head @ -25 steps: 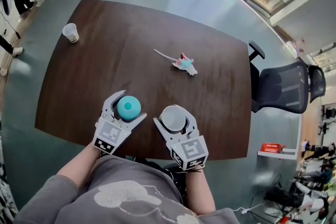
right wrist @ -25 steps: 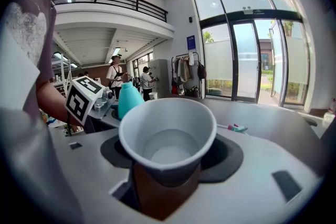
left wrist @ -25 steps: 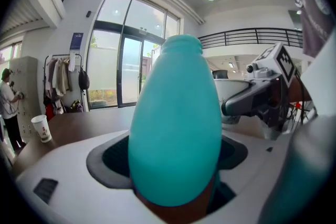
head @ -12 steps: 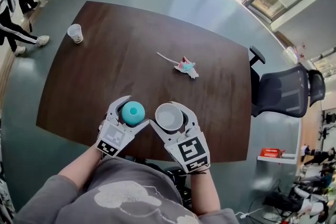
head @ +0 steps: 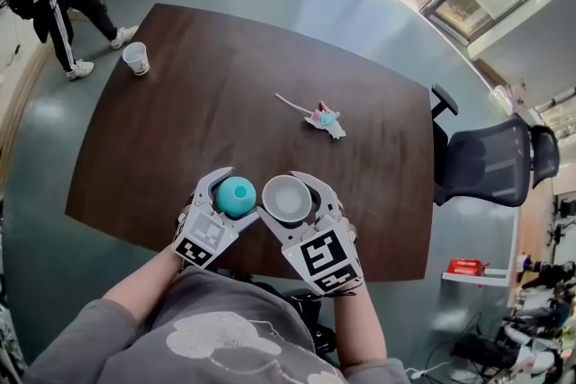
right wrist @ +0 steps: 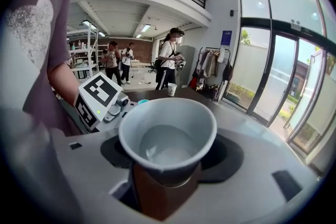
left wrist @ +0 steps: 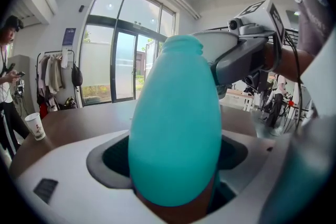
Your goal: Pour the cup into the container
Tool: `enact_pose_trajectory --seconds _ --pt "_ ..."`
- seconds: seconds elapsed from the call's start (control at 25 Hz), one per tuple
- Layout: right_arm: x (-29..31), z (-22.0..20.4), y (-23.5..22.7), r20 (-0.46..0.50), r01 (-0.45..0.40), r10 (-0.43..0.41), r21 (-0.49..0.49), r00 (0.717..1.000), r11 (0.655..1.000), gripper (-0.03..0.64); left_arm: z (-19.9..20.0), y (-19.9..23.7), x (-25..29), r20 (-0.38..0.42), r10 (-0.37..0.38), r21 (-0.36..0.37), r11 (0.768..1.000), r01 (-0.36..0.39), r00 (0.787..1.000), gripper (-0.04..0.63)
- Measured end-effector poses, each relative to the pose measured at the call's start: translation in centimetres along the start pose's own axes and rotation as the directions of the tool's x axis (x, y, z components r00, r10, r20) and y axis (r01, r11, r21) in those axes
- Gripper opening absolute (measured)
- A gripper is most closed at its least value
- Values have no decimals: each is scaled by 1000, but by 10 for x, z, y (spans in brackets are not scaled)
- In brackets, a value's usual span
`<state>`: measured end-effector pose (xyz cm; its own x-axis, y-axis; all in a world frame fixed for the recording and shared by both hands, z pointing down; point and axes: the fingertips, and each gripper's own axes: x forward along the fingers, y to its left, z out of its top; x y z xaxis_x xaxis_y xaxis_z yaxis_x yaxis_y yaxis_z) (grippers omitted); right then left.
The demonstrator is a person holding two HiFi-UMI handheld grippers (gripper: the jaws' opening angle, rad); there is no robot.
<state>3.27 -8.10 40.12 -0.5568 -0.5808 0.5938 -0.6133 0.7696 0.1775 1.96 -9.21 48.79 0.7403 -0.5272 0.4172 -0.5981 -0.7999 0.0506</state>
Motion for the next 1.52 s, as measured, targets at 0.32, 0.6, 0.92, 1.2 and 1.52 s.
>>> enact_pose_trajectory --seconds 0.32,0.6,0.92,1.2,1.52 --pt "11 -3 7 -113 -16 3 -113 994 993 293 -14 -6 5 -29 -23 15 1000 23 999 433" --pt "16 -6 6 -187 1 -40 -206 981 979 293 -21 -10 4 -39 -42 0 999 42 998 433" --pt "15 -9 -1 -267 11 -89 -278 960 960 291 -24 -10 8 -55 -59 12 998 60 997 433" --pt "16 -15 -3 -320 3 -114 -328 941 945 291 -22 -14 14 -58 -74 25 997 75 996 433" --pt "14 -19 -7 -372 7 -171 -404 912 915 291 -24 -17 17 -62 -88 23 996 89 994 433"
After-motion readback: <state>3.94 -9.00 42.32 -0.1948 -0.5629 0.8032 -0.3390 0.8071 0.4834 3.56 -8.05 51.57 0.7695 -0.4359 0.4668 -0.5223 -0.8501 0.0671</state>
